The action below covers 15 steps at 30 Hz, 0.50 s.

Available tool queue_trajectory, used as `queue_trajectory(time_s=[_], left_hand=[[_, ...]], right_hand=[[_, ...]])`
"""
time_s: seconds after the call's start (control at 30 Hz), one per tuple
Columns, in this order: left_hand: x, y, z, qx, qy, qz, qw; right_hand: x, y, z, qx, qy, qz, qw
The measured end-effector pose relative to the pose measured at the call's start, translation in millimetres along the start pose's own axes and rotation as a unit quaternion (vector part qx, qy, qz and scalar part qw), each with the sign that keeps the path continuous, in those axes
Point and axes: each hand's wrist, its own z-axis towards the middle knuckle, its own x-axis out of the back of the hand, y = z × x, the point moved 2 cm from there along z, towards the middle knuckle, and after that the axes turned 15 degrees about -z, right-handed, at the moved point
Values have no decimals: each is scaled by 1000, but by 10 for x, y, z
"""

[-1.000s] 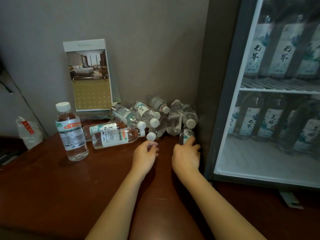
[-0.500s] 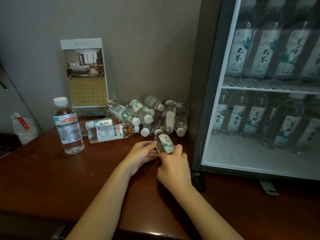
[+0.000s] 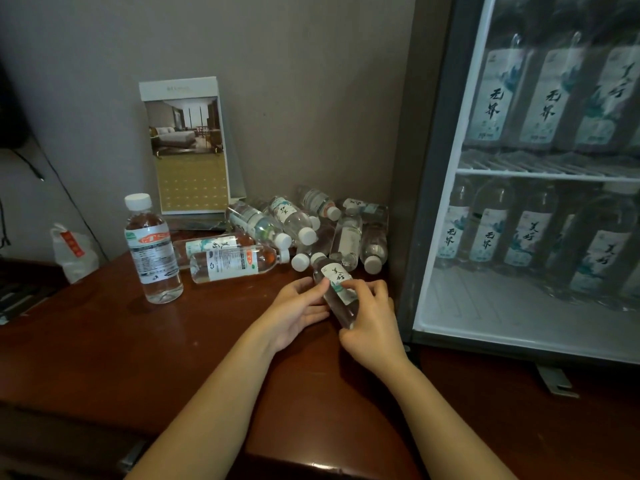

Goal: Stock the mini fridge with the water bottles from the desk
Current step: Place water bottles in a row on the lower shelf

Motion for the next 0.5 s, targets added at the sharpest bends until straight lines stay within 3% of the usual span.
queue_trajectory(time_s=[0.17,0.33,0.43,0.5], left_hand=[[-38,-41,-6,32,-47,-50,997],[-73,51,-33,-39,-85,-71,993],[-65,106,-61,-70,-117,-56,989],[-69,124,-104,-68,-142,-33,987]], right_hand=[[-60,-39,-66,31,-13,10,999],[-156,-62,-37,24,-68,205,976],[-143,-69,2,18,-45,315,948],[-98,-49,-5,12,-28,319,947]])
